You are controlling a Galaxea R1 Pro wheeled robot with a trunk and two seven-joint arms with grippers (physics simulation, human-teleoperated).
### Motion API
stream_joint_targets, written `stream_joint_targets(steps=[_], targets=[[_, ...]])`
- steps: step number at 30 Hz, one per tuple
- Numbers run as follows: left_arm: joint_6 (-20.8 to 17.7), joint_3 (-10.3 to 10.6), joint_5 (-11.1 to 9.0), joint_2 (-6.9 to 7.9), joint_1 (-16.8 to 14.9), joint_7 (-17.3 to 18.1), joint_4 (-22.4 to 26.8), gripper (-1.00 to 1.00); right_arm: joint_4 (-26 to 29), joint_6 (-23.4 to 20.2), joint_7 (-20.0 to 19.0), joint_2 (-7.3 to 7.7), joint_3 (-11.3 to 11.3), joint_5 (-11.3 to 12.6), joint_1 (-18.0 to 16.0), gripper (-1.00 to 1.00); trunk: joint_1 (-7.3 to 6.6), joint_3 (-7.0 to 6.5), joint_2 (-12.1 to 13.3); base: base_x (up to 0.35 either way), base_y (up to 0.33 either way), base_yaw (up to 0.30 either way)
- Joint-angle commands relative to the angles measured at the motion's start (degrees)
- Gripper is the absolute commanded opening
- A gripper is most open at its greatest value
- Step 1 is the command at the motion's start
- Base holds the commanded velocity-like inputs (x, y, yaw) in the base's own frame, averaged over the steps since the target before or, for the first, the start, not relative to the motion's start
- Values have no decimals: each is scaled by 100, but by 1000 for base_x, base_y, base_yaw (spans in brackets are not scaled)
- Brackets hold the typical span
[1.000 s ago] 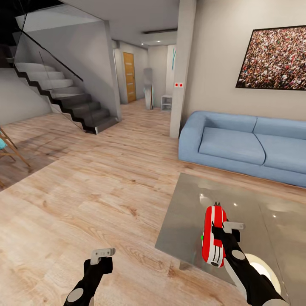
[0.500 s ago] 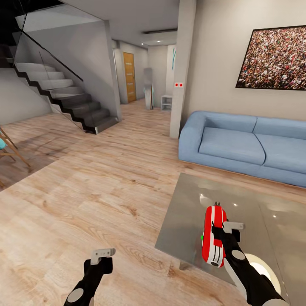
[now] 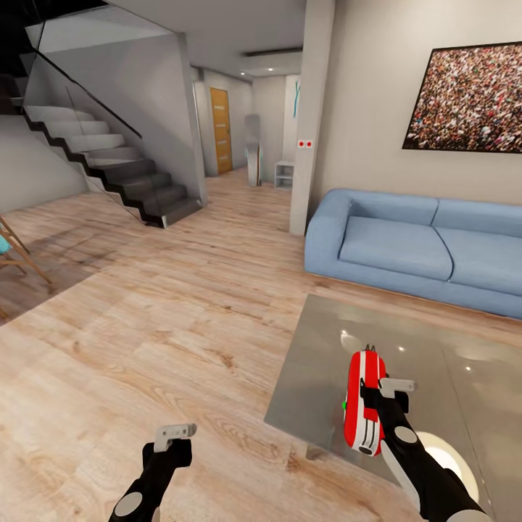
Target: Turn on the radio receiver that's on the table in the living room.
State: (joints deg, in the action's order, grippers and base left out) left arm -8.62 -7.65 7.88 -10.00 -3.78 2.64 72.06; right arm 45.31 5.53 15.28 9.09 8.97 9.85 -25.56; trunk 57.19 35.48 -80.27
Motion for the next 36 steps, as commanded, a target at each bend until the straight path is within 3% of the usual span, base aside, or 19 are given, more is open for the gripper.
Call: stream_joint_targets(steps=[1,9,29,36], targets=[[0,0,1,0,0,0,-3,-100,4,1,1,2,0,-18,-2,-100,0,8,0,0,0,0],[0,0,3,0,0,-1,-7,-100,4,1,1,-4,0,-18,-2,-100,0,76,0,0,0,0],[-6,8,-35,0,0,3,8,-100,4,1,1,-14,0,-18,-2,-100,0,83,0,0,0,0],[-8,9,-9,0,-2,8,2,-100,4,1,1,-19,0,-18,-2,-100,0,83,0,217,67,0]])
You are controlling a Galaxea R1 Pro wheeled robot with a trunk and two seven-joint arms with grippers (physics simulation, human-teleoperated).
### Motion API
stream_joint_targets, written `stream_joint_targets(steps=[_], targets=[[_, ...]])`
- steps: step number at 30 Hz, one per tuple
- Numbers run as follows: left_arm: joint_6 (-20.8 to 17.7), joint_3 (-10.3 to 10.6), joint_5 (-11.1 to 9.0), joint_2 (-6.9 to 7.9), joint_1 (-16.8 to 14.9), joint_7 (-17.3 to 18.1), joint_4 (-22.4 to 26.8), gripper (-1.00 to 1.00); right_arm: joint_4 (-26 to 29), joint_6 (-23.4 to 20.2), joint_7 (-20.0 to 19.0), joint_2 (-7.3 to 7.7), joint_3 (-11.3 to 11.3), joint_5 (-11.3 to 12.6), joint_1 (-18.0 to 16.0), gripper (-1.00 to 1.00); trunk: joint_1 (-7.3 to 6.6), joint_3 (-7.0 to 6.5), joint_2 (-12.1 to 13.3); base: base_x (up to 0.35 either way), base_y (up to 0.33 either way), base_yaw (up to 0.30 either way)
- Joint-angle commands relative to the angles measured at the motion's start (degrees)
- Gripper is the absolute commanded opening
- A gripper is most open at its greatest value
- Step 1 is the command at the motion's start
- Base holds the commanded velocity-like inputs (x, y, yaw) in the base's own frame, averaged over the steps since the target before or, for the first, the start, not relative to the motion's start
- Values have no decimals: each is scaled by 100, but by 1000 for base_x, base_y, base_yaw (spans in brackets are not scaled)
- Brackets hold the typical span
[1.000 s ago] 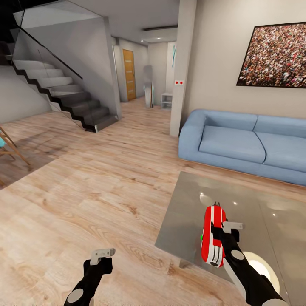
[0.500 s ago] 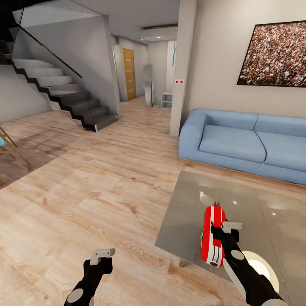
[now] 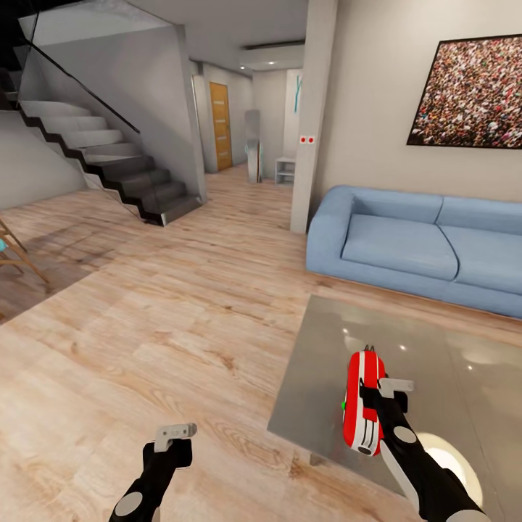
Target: Turn on the radio receiver that's on the table in the living room.
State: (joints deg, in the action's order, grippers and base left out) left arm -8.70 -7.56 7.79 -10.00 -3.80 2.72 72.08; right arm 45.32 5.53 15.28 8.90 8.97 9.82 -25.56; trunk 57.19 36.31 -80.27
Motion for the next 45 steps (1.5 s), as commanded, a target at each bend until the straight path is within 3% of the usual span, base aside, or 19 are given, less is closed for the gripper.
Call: stream_joint_targets(steps=[1,8,33,45], targets=[[0,-1,-3,0,1,5,2,-100,4,1,1,-1,0,-15,-1,-100,0,0,0,319,115,0],[7,12,-13,0,3,7,-1,-100,4,1,1,-1,0,-15,-1,-100,0,0,0,227,47,0],[18,13,-14,0,3,0,-10,-100,-19,-14,-1,-11,-3,2,-1,-100,0,0,0,3,0,0],[17,18,-14,0,3,0,-10,-100,-334,-12,-17,-20,-44,38,-1,-100,0,0,0,0,0,0]])
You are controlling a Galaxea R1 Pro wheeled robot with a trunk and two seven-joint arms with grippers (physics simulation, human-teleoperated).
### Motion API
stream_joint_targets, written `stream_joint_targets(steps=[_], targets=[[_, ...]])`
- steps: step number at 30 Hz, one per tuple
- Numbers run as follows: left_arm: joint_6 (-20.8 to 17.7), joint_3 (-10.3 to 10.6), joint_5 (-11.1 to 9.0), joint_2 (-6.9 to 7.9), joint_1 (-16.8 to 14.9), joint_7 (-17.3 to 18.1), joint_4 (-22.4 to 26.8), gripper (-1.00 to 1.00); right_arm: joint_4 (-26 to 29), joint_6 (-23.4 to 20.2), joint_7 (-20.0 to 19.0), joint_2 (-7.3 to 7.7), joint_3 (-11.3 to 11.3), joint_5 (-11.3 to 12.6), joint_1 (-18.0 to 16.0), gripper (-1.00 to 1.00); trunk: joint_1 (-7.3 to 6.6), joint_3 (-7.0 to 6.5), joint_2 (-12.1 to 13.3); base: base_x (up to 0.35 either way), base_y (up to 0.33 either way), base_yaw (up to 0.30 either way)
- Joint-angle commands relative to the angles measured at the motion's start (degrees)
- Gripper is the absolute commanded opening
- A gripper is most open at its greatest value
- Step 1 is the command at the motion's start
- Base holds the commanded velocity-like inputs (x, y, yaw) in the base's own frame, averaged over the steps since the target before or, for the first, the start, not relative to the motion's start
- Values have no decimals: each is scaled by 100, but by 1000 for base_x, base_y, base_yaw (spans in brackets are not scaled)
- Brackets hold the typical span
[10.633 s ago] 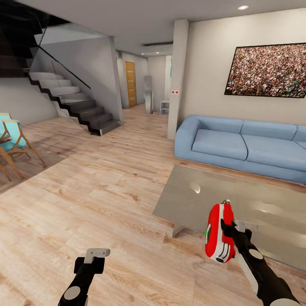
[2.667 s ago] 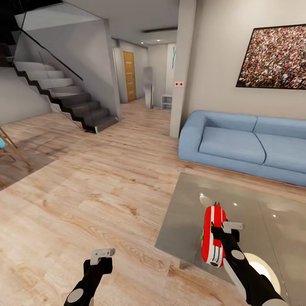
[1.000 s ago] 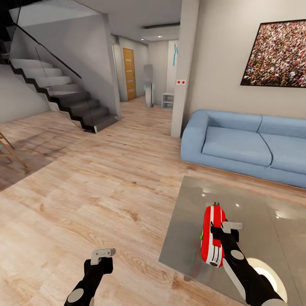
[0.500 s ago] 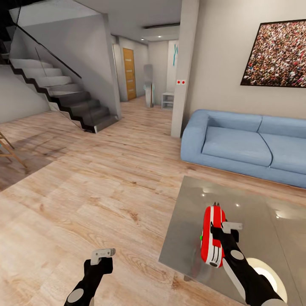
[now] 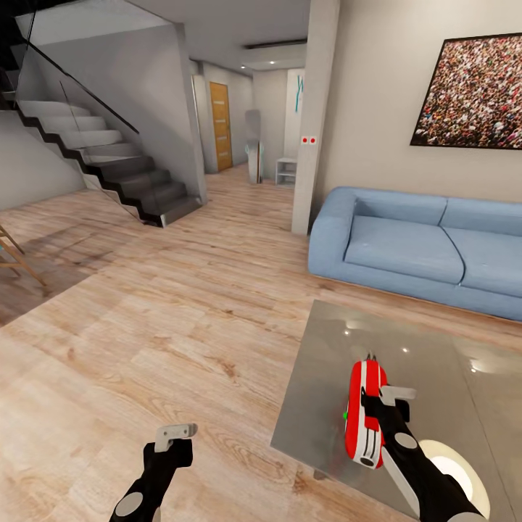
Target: Turn on the radio receiver that's on the table in the living room.
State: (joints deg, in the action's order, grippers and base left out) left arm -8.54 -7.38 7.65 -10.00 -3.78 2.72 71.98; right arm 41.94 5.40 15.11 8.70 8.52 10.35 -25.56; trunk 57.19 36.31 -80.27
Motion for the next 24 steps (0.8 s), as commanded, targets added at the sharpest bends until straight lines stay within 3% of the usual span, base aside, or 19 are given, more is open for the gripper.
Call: stream_joint_targets(steps=[1,24], targets=[[-1,0,0,0,0,0,0,-100,2,2,1,0,0,-16,-1,-100,0,0,0,0,0,0],[-2,0,0,0,0,0,0,-100,-1,5,0,0,9,-40,-1,-100,0,0,0,0,0,0]])
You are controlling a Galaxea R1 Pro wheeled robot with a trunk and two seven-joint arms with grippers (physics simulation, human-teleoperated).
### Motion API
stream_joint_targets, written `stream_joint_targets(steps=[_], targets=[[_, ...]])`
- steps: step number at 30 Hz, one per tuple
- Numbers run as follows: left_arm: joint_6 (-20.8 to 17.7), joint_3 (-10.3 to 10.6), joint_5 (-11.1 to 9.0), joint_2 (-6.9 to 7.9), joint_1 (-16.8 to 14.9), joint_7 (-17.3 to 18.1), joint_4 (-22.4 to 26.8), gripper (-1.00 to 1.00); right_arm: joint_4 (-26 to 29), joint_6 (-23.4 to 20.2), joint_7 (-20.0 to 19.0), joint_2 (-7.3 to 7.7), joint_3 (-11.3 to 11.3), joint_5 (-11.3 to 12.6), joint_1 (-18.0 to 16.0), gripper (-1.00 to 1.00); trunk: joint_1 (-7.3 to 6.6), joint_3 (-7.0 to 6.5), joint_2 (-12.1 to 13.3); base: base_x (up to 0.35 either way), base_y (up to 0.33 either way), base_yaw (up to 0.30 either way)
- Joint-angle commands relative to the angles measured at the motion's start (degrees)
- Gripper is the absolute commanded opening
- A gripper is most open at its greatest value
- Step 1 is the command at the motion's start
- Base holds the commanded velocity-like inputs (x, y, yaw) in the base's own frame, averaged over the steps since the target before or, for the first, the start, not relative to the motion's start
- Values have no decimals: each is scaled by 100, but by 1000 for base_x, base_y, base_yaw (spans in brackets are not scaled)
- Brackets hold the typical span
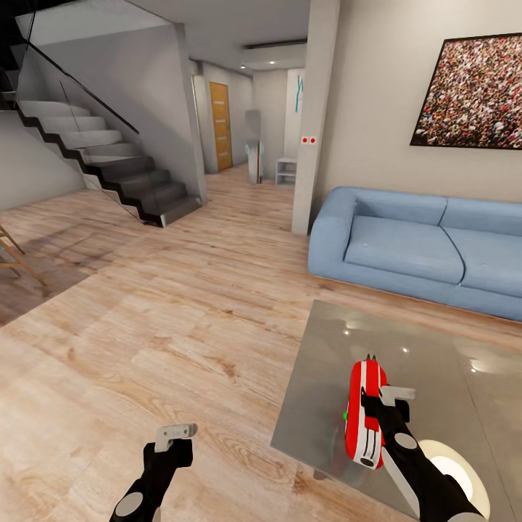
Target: Turn on the radio receiver that's on the table in the living room.
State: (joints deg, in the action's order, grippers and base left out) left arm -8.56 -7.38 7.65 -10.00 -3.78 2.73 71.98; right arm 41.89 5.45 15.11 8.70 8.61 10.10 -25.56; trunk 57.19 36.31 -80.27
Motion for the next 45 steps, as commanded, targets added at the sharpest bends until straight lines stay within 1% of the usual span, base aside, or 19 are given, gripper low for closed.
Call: stream_joint_targets(steps=[1,45], targets=[[1,0,0,0,0,0,0,-100,3,0,1,0,0,-15,-1,100,0,0,0,0,0,0],[-5,-7,4,0,0,12,10,-100,62,9,1,0,14,-34,-1,100,0,0,0,0,0,0]])
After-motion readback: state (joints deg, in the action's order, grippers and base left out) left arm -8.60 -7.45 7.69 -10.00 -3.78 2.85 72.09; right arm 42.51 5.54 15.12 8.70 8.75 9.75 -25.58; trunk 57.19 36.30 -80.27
